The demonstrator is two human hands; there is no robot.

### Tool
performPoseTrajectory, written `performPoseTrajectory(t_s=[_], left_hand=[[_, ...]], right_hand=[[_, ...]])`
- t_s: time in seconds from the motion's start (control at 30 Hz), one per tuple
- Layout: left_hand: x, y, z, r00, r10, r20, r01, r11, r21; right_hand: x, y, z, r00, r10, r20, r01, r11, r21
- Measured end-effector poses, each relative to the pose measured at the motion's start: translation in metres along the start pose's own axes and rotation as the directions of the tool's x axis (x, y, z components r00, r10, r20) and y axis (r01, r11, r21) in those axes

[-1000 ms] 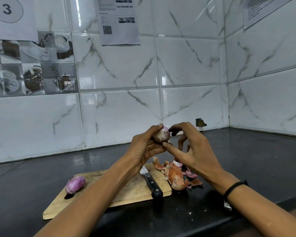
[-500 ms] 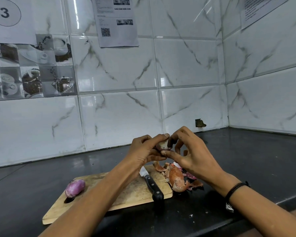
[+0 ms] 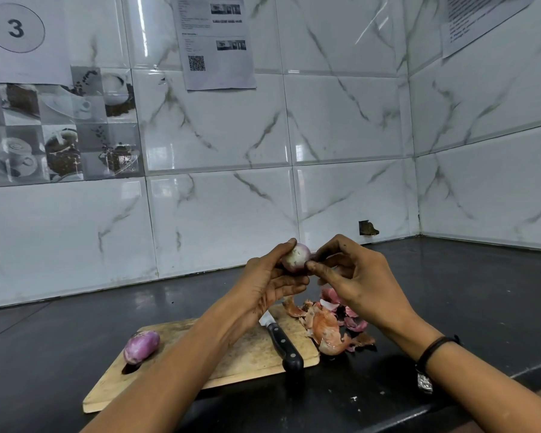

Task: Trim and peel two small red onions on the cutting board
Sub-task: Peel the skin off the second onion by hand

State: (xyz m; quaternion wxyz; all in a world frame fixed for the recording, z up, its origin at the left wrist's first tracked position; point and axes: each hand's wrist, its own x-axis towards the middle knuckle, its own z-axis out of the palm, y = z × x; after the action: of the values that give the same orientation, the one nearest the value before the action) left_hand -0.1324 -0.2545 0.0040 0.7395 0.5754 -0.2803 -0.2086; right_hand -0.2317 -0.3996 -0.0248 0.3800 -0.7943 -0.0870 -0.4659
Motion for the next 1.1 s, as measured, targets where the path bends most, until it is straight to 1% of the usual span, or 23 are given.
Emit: performPoseTrajectory(t_s=[0.13, 0.2, 0.3, 0.37, 0.6, 0.67, 0.77, 0.83, 0.93, 1.03, 1.1], left_hand=[[0.001, -0.001, -0.001, 0.999, -0.036, 0.018, 0.036, 0.999, -0.015], [0.001, 0.0, -0.001, 0.999, -0.038, 0.02, 0.038, 0.999, -0.012], [-0.001, 0.002, -0.003, 0.999, -0.034, 0.023, 0.035, 0.999, -0.013], [-0.001, 0.003, -0.005, 0.999, -0.034, 0.024, 0.034, 0.999, -0.013], [0.0, -0.001, -0.005, 0.998, -0.043, 0.044, 0.042, 0.999, 0.022], [-0.001, -0.002, -0.003, 0.996, -0.067, 0.056, 0.063, 0.996, 0.064], [-0.003, -0.004, -0.002, 0.99, -0.118, 0.082, 0.105, 0.983, 0.148], [-0.003, -0.006, -0.002, 0.986, -0.136, 0.096, 0.115, 0.974, 0.194], [-0.004, -0.004, 0.0, 0.983, -0.147, 0.106, 0.118, 0.964, 0.24], [-0.007, -0.001, 0.001, 0.994, -0.087, 0.071, 0.058, 0.942, 0.331], [-0.009, -0.001, 0.0, 0.998, -0.035, 0.055, 0.012, 0.93, 0.367]], right_hand=[[-0.001, -0.001, 0.0, 0.999, 0.041, 0.026, -0.042, 0.998, 0.043], [-0.002, -0.001, 0.0, 0.999, 0.037, 0.03, -0.037, 0.999, 0.006], [-0.001, 0.003, 0.001, 0.999, 0.029, 0.019, -0.026, 0.989, -0.145], [-0.001, 0.006, 0.001, 1.0, 0.016, 0.016, -0.012, 0.978, -0.21], [-0.002, 0.007, 0.002, 0.999, -0.042, 0.013, 0.044, 0.97, -0.239], [-0.001, 0.005, 0.003, 0.994, -0.109, 0.004, 0.107, 0.964, -0.244], [0.0, 0.003, 0.004, 0.982, -0.184, 0.035, 0.187, 0.95, -0.249], [0.0, 0.003, 0.005, 0.979, -0.197, 0.057, 0.205, 0.948, -0.242], [0.0, 0.004, 0.005, 0.981, -0.183, 0.058, 0.191, 0.955, -0.227], [0.0, 0.002, 0.004, 0.984, -0.174, 0.047, 0.18, 0.962, -0.203], [0.0, 0.001, 0.004, 0.982, -0.178, 0.066, 0.186, 0.968, -0.168]])
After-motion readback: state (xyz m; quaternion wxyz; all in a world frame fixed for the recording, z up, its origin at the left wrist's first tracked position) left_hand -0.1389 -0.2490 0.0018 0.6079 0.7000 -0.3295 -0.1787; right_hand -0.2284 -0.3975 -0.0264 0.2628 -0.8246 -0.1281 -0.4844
